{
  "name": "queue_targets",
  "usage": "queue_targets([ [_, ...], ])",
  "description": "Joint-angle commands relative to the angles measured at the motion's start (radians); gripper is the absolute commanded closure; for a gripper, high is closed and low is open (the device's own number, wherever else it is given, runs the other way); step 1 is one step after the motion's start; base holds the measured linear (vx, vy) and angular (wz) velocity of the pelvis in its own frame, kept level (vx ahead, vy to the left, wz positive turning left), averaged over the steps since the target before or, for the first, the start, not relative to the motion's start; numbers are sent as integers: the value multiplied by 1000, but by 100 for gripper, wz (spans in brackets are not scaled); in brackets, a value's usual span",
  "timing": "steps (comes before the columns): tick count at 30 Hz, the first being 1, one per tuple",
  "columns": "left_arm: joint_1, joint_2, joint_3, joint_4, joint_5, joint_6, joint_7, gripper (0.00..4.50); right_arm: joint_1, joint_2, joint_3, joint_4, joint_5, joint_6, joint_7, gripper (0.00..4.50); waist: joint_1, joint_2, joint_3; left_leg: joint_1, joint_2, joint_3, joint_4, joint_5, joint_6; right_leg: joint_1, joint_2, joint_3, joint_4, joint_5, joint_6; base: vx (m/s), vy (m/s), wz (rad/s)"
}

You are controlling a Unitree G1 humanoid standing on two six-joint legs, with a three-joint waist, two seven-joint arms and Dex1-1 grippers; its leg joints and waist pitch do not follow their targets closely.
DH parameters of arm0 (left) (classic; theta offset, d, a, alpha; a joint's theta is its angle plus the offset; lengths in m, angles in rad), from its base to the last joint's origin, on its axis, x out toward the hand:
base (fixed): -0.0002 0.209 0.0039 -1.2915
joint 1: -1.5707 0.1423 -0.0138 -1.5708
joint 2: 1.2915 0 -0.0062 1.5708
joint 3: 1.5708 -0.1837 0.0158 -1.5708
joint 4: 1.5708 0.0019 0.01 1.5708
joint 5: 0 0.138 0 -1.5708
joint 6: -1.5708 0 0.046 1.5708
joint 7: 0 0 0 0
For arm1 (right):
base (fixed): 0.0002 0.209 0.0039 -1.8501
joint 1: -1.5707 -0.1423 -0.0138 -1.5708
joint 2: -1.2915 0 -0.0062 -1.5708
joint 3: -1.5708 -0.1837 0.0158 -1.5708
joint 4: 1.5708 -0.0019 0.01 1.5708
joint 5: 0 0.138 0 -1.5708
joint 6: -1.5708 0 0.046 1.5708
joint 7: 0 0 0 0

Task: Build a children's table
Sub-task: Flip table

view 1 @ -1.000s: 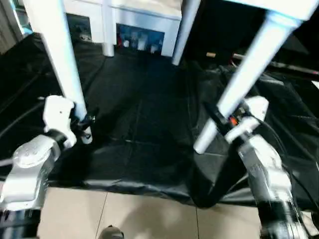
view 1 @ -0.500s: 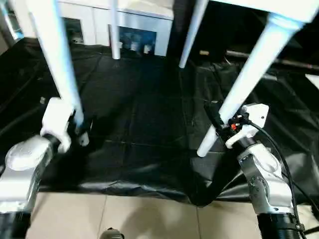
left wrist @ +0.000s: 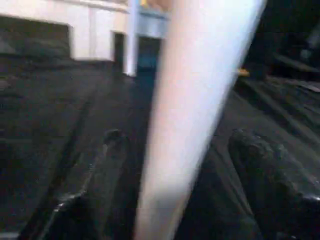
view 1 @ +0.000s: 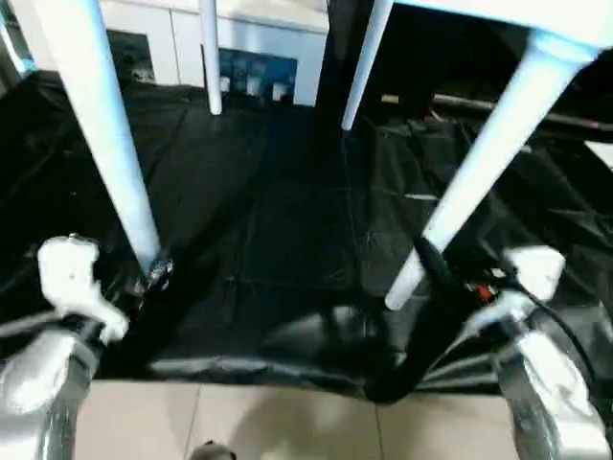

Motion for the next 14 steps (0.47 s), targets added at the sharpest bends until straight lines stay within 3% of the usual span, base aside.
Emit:
queue_targets([
  [1, 10, -21, 1, -29, 50, -9, 63, 51, 34, -17, -14, -37, 0, 37, -12, 59, 0, 10, -31, 29, 36, -19, -86, -400, -47, 8, -77, 56, -110, -385, -33, 0, 0, 0],
  [2, 21, -37, -2, -34, 87, -17, 100, 42, 61, -22, -4, -49, -5, 57, -16, 59, -2, 13, -30, 28, 37, -21, -89, -406, -51, 9, -76, 56, -111, -394, -25, 0, 0, 0],
  [4, 41, -49, -7, -46, 125, -44, 124, 42, 82, -13, -14, -58, 14, 70, -26, 59, -3, 4, -26, 29, 33, -25, -88, -456, -60, 5, -80, 54, -123, -482, 2, 0, 0, 0],
  [6, 89, -55, -22, -72, 168, -81, 137, 42, 120, -6, -16, -79, 37, 82, -35, 59, -4, 5, -25, 30, 34, -32, -91, -486, -69, 5, -85, 51, -131, -528, 18, 0, 0, 0],
  [10, 116, -53, -40, -92, 202, -100, 150, 42, 143, -12, 4, -80, 38, 96, -18, 59, -12, 0, -26, 35, 36, -44, -98, -548, -80, 10, -83, 41, -135, -523, 7, 0, 0, 0],
  [12, 121, -51, -50, -94, 218, -109, 154, 42, 146, -12, 9, -76, 38, 105, -16, 59, -13, 2, -19, 44, 36, -44, -96, -589, -81, -1, -84, 43, -143, -541, 0, 0, 0, 0],
  [14, 139, -41, -69, -90, 244, -122, 147, 42, 147, -9, 13, -72, 36, 111, -17, 59, -15, 2, -16, 48, 35, -49, -96, -618, -85, 0, -88, 41, -148, -588, 2, 0, 0, 0],
])
